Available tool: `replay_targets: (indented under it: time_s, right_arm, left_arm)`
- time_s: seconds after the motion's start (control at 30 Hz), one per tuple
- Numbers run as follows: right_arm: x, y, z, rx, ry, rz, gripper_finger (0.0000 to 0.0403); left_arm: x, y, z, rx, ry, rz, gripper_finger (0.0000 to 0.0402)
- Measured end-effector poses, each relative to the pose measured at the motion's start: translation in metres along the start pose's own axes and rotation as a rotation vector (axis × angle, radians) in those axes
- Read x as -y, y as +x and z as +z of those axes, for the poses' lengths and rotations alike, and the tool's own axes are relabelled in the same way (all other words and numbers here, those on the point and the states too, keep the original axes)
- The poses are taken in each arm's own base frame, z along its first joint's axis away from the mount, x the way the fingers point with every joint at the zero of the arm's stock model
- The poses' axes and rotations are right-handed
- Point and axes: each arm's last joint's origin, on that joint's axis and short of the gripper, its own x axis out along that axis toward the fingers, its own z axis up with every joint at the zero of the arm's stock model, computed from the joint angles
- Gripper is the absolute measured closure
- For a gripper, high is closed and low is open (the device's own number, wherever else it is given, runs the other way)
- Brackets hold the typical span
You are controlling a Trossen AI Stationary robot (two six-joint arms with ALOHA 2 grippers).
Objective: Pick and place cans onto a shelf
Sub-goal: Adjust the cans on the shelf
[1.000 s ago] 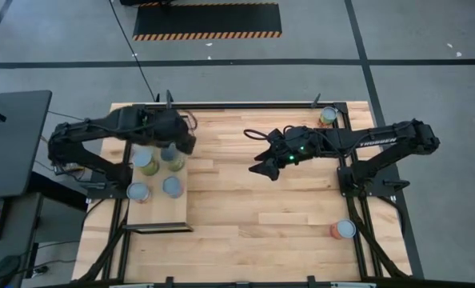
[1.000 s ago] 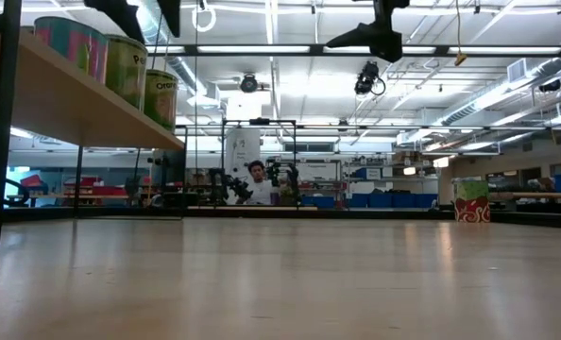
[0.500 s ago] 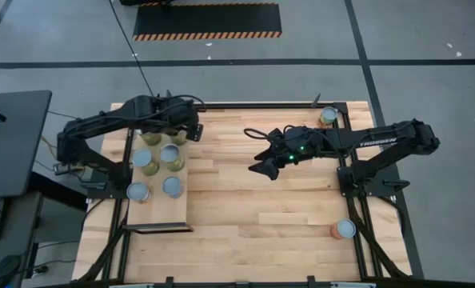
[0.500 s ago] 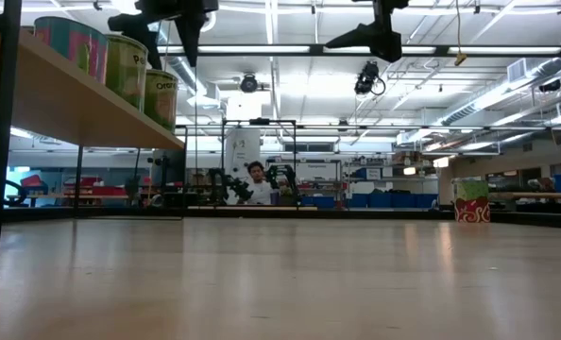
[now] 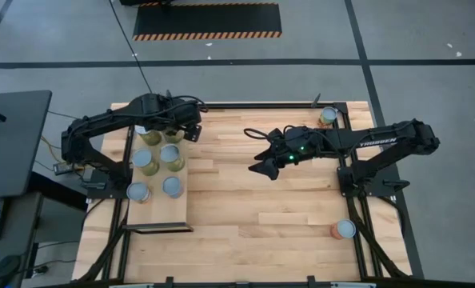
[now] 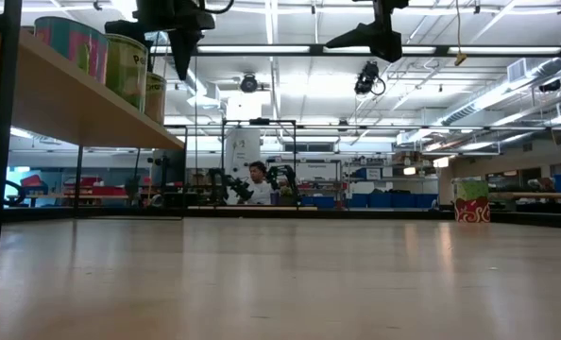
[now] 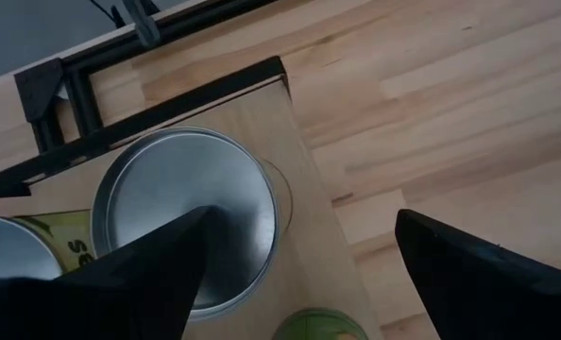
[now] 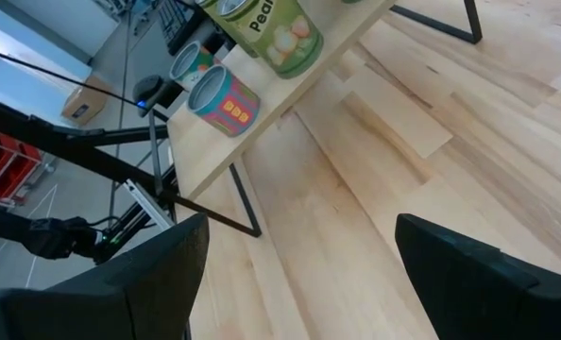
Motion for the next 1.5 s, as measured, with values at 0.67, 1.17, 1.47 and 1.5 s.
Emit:
replay_targets:
  time_s: [0.67,1.17,1.47,1.5]
  right_arm:
    - [0.000,0.000,0.000,-0.001,0.000,0.001,0.0055]
    - [0.000,0.000,0.000,-0.001,0.000,0.001,0.0055]
    - [-0.001,0.000,0.001,0.007,0.011,0.006,0.0055]
    - [-0.001,0.000,0.001,0.008,0.019,0.007,0.0055]
  left_arm:
    - [0.003,-0.001,0.003,0.024,-0.005,-0.036,0.0059]
    - [-0.009,-0.080,-0.016,-0.065,0.133,-0.343,0.0059]
    - [-0.022,-0.093,-0.077,-0.204,0.198,-0.436,0.0059]
    - [-0.028,-0.095,-0.081,-0.203,0.176,-0.442,0.0059]
